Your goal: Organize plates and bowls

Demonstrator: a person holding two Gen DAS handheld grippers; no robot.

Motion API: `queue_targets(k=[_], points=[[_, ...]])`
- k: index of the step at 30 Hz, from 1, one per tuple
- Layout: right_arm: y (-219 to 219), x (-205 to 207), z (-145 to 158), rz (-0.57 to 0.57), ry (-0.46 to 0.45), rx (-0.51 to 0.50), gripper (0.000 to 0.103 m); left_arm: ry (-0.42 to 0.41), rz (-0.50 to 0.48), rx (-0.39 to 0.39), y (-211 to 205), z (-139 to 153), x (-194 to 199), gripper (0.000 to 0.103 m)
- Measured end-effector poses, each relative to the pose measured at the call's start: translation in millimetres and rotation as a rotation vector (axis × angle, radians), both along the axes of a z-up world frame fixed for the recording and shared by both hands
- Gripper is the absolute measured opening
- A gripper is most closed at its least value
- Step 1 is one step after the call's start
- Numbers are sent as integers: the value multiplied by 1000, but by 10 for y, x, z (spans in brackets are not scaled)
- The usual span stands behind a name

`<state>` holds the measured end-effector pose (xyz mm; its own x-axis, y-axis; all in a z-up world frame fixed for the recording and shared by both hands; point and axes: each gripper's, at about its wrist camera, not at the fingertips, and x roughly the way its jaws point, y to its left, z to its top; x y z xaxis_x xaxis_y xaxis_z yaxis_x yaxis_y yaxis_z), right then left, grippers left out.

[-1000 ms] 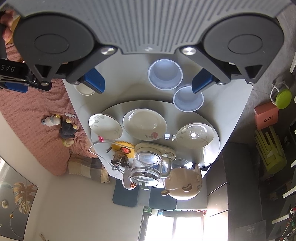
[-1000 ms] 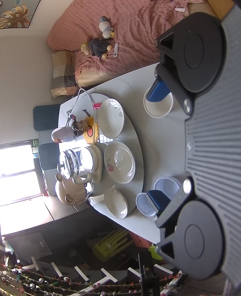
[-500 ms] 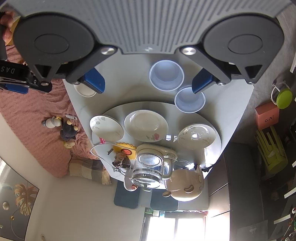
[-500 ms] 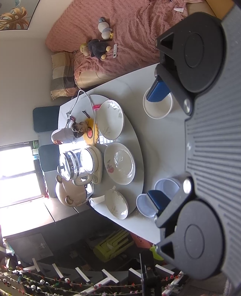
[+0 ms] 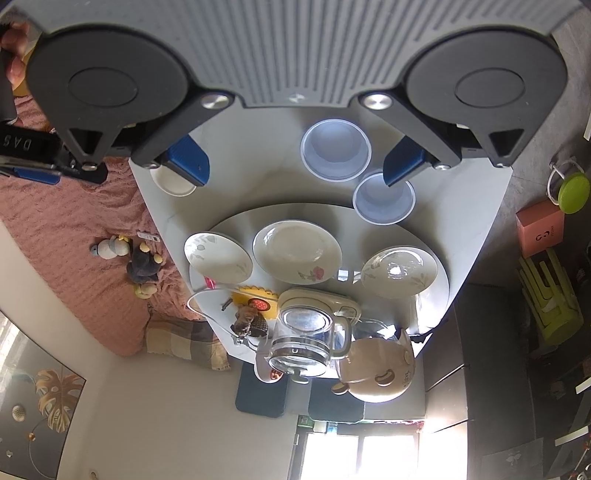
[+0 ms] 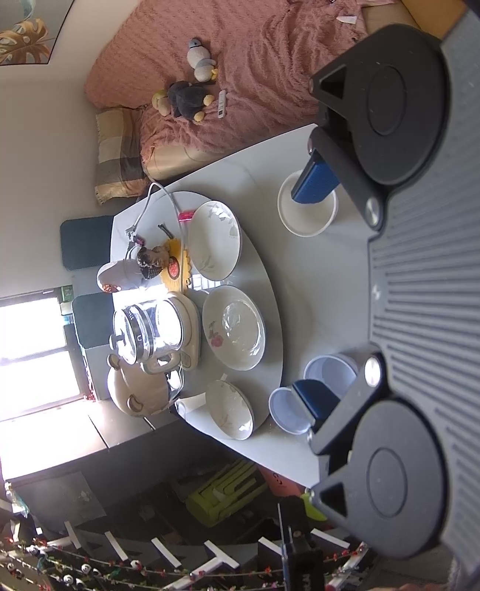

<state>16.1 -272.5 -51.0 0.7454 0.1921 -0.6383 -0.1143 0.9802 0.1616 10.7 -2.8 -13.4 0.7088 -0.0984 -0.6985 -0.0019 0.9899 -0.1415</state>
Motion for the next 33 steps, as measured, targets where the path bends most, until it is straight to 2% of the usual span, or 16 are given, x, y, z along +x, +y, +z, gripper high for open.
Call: queue_targets(k=[5,11,19,26,30,33], points=[[63,-18,14,-17,2,7,103,3,-7,-15,98,-44,29,102],[101,13,28,-97,14,25,103,16,-52,-43,246,-110,120,102],[355,-42,50,-191,4,-27,103,18,-138,-43,410,-159,220,102],[550,-78,39,-241,5,8,103,-7,-194,-26,547,-156,310,102],[634,-82,6,-262,15,42,103,-7,-226,-40,584,-155,267,102],[698,-89,5,-275,11,27,103,7,-237,-51,583,-184,260,102]])
